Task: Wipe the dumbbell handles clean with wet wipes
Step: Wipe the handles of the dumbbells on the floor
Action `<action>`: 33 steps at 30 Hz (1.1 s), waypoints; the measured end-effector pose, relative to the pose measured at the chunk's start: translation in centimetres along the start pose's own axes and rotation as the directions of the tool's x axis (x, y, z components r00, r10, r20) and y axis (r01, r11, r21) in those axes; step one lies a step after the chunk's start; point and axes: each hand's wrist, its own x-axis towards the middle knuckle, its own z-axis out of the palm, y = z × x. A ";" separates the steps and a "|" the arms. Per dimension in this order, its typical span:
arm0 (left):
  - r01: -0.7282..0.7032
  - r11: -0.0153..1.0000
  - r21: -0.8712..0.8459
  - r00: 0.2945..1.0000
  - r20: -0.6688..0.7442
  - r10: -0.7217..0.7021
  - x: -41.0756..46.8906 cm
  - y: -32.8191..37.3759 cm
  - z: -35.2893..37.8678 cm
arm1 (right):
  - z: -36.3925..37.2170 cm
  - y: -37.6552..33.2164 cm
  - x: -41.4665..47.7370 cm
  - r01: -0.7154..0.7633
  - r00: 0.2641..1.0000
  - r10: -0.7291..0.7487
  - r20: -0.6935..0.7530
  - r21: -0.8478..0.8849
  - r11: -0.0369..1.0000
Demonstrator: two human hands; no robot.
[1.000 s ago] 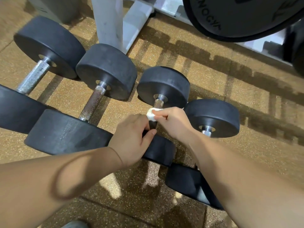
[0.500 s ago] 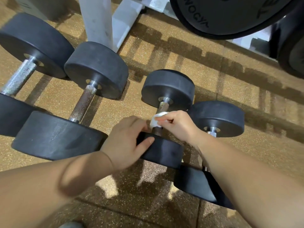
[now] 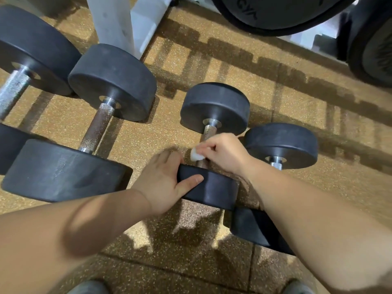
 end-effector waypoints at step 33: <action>-0.100 0.977 0.186 0.995 0.043 0.093 0.7 2.5 -0.2 | -0.9 1.0 0.1 -0.234 0.949 0.280 -0.147 0.269 0.934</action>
